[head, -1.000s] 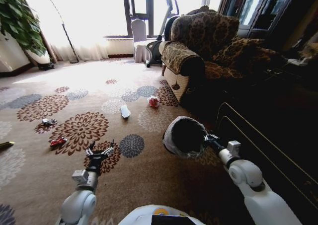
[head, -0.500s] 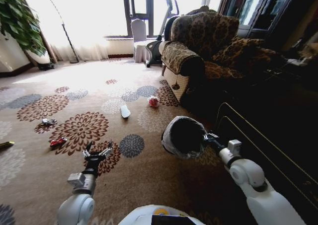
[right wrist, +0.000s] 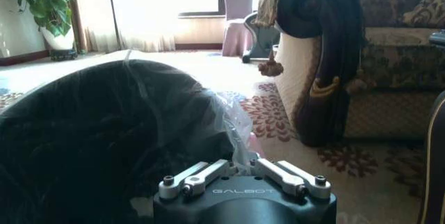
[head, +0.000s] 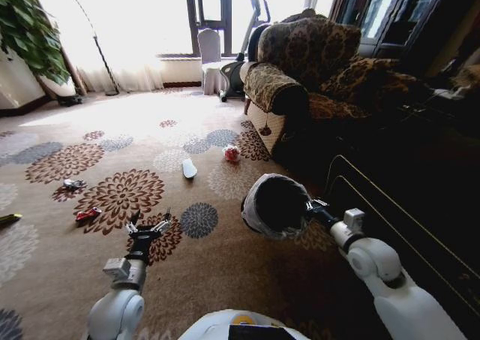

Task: Pick up the trash from the ground and place it into the trash bin.

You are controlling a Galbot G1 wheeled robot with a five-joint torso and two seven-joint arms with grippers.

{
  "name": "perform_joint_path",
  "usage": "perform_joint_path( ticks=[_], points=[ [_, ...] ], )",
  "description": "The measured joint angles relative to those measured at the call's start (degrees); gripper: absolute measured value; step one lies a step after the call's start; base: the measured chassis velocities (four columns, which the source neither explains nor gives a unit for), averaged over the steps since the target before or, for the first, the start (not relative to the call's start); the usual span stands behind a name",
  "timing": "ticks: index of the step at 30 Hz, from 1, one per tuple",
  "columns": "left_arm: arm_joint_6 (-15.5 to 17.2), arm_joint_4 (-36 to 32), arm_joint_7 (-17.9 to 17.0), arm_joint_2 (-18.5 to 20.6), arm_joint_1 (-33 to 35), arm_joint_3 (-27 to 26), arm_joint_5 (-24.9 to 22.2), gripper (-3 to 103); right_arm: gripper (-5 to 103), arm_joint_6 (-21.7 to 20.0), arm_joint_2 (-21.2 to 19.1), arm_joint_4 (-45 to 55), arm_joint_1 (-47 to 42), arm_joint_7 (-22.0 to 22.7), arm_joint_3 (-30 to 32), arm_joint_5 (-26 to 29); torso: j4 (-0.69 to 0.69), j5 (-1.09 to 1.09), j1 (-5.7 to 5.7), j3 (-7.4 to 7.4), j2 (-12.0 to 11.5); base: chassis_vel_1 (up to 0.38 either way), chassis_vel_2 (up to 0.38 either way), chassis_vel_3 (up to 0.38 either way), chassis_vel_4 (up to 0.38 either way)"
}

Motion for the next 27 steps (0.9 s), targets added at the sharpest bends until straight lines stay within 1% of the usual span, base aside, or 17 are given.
perform_joint_path(
  ticks=[5, 13, 18, 27],
  points=[
    [0.25, 0.01, -0.05, -0.74, -0.15, -0.71, -0.17, 100, 1, 0.02, 1.36, -0.19, 0.14, 0.00, -0.04, -0.24, 0.00, 0.01, 0.00, 0.00, 0.00, 0.000, 0.000, 0.000, 0.000],
    [0.19, 0.16, 0.40, -0.90, -0.16, 0.13, -0.35, 100, 1, 0.01, 1.01, -0.20, -0.13, 0.00, 0.42, -0.25, -0.01, 0.00, 0.00, 0.00, 0.00, 0.000, 0.000, 0.000, 0.000],
    [0.07, 1.36, 0.56, -0.03, -0.14, 0.51, -0.41, 100, 1, 0.00, 0.76, -0.58, 0.11, 0.00, 0.50, -0.48, 0.00, 0.00, 0.00, 0.00, 0.00, 0.000, 0.000, 0.000, 0.000],
    [0.06, 1.27, 0.60, 1.15, 0.36, 0.45, -0.69, 100, 1, 0.02, 2.77, -1.38, -0.40, 0.01, 0.12, -3.12, -0.01, 0.00, 0.00, 0.00, 0.00, 0.000, 0.000, 0.000, 0.000]
  ],
)
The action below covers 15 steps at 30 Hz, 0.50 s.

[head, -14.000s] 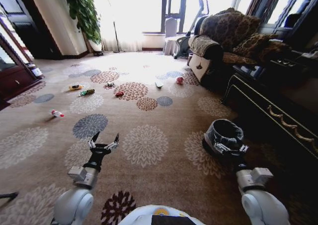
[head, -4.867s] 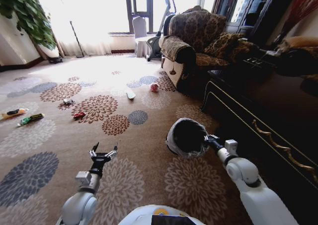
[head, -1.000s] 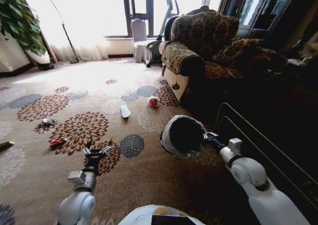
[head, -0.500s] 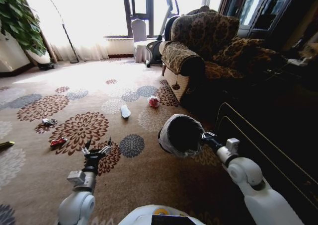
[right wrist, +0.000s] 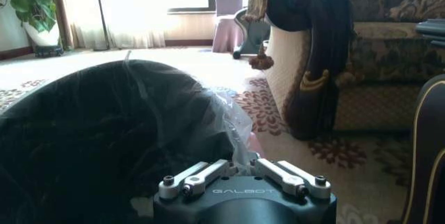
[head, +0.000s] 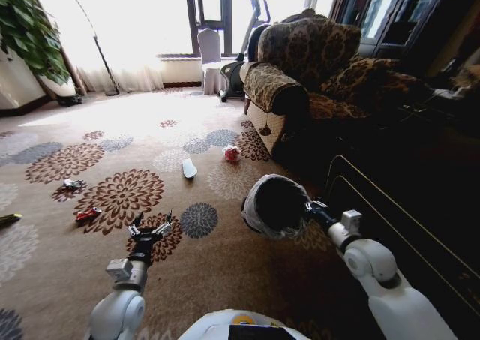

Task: Pick up the trash from the ground and place it into the trash bin.

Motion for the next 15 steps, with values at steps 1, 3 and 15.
perform_joint_path(
  ticks=[1, 3, 15],
  points=[
    [-0.03, 0.00, 0.00, 0.14, 0.05, -0.08, -0.09, 100, 1, 0.00, 0.30, -0.04, 0.17, -0.01, -0.15, -0.21, 0.00, 0.00, 0.00, 0.00, 0.00, 0.000, 0.000, 0.000, 0.000],
    [-0.04, 0.00, 0.00, 0.23, 0.09, -0.13, -0.21, 100, 1, 0.00, 0.45, -0.06, 0.29, 0.00, -0.23, -0.30, 0.00, 0.01, 0.00, 0.00, 0.00, 0.000, 0.000, 0.000, 0.000],
    [-0.73, 0.37, 0.47, 1.19, 0.07, -0.20, -1.95, 100, 1, -0.02, 0.15, -0.23, -0.55, -0.01, 0.55, -0.99, 0.00, 0.00, 0.00, 0.00, 0.00, 0.000, 0.000, 0.000, 0.000]
  ],
)
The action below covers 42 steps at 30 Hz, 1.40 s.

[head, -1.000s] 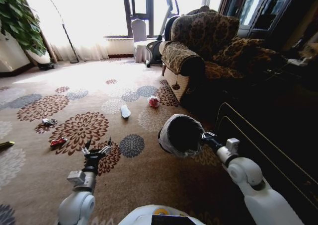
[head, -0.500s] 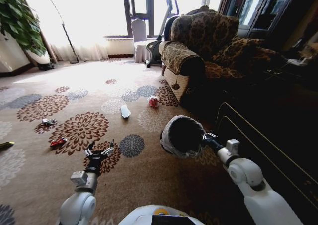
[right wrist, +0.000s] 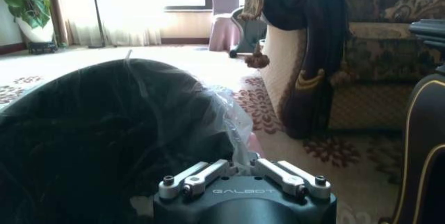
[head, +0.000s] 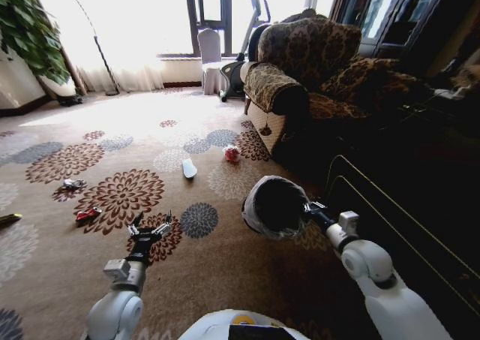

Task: Pick up the trash from the ground and place it into the trash bin.

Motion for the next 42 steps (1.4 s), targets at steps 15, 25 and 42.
perform_joint_path(
  ticks=[15, 25, 42],
  points=[
    [0.07, 0.33, -0.03, 0.14, 0.05, -0.23, -0.31, 100, 1, 0.12, -0.33, -0.13, -0.26, 0.00, -0.16, -0.15, 0.00, 0.00, 0.00, 0.00, 0.00, 0.000, 0.000, 0.000, 0.000],
    [-0.27, 0.30, -0.10, -0.04, 0.26, -0.69, -0.70, 100, 1, 0.11, -0.52, 0.60, -0.38, 0.00, -0.16, -0.11, 0.00, 0.00, 0.00, 0.00, 0.00, 0.000, 0.000, 0.000, 0.000],
    [-0.94, -0.25, -0.16, -1.19, 0.45, -0.83, 0.00, 100, 1, 0.09, -0.01, 1.04, -0.69, -0.01, -1.93, -1.24, 0.00, 0.00, 0.00, 0.00, 0.00, 0.000, 0.000, 0.000, 0.000]
  ],
)
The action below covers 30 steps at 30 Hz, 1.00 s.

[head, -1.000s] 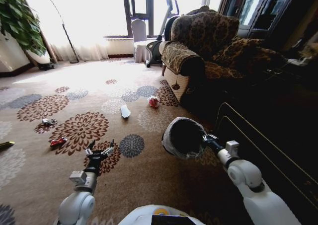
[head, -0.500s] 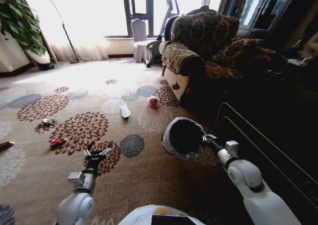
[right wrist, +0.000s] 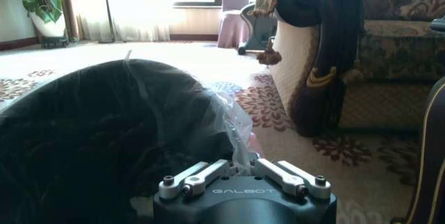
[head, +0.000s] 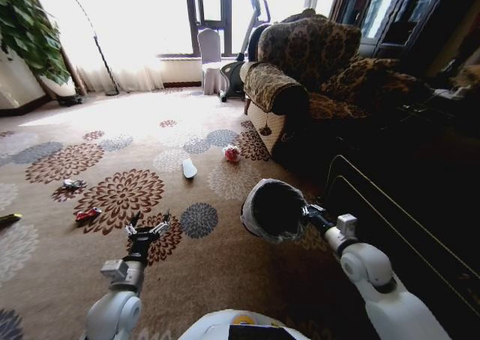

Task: Pick up the trash from the ground and place it into the trash bin.

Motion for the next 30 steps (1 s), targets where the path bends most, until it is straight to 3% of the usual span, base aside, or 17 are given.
perform_joint_path(
  ticks=[30],
  points=[
    [-0.01, -1.21, 0.02, -1.78, 0.53, -0.05, 1.36, 100, 1, 0.59, 0.70, -1.51, 0.46, 0.00, -0.51, -1.02, -0.01, 0.00, 0.00, 0.00, 0.00, -0.013, 0.012, 0.015, -0.011]
  ],
)
